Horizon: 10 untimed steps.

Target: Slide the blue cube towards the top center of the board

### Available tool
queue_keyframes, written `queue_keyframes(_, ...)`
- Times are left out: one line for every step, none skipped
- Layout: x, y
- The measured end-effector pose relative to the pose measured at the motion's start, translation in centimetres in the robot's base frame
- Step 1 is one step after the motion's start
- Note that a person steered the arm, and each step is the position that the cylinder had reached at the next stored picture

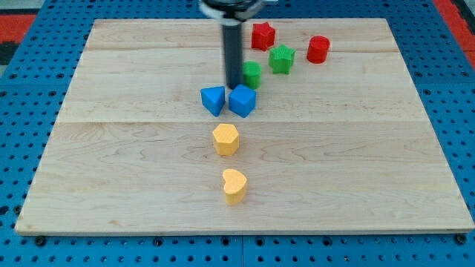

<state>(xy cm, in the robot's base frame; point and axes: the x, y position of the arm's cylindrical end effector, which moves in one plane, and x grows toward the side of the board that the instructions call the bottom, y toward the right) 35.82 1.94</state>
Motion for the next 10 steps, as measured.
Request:
queue_keyframes(-1.0, 5.3)
queue_keyframes(5.5, 7.5)
queue_keyframes(7.9, 1.6)
queue_keyframes(3.4, -3.3)
queue_keyframes(-0.4, -7.1)
queue_keyframes(-2.7, -8.5)
queue_keyframes(-4.6, -8.5)
queue_keyframes(-7.0, -7.5)
queue_keyframes(-9.5, -8.0)
queue_keyframes(-4.6, -4.1)
